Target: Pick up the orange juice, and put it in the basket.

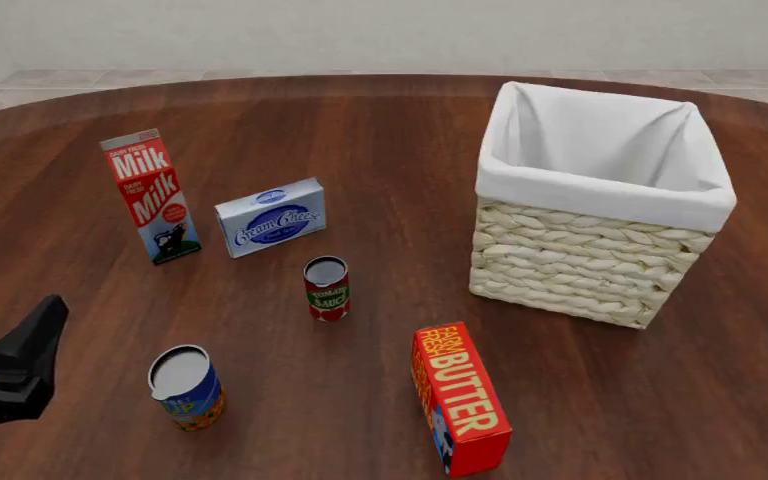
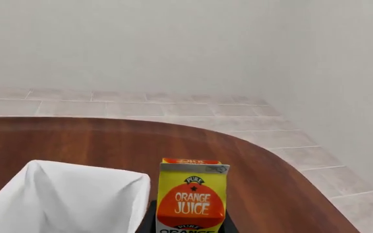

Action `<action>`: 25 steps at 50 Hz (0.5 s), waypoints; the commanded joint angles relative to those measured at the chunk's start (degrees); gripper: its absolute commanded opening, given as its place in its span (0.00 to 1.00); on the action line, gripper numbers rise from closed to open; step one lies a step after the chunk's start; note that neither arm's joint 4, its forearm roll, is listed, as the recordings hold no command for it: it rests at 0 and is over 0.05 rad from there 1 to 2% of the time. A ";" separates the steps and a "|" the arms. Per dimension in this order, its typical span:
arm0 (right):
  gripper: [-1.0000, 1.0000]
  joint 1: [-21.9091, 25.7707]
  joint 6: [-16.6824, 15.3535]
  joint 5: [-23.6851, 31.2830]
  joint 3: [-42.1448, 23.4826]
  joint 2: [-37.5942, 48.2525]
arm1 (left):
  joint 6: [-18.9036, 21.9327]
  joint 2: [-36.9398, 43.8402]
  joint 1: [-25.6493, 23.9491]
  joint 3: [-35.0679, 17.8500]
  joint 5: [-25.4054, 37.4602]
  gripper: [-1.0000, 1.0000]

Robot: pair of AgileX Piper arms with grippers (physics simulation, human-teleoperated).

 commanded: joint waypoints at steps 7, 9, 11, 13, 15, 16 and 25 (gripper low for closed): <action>0.00 4.83 2.07 4.56 -5.58 0.65 | 0.05 0.07 -0.02 0.00 -0.08 1.00; 0.00 5.38 2.21 4.99 -6.05 0.89 | 0.09 0.09 -0.03 0.01 -0.09 1.00; 0.00 6.13 2.31 5.00 -6.74 1.79 | 0.06 0.03 -0.06 -0.01 -0.04 1.00; 0.00 6.96 2.16 5.58 -8.03 2.43 | 0.10 0.04 -0.09 0.00 -0.08 1.00; 0.00 7.74 2.12 6.87 -10.05 2.68 | -0.03 0.24 -0.04 0.04 -0.33 1.00; 0.00 7.95 2.18 7.50 -11.19 2.78 | -0.01 -0.07 0.00 0.04 -0.05 1.00; 0.00 11.40 3.27 9.60 -16.99 4.74 | -0.06 0.05 -0.27 0.04 -0.09 1.00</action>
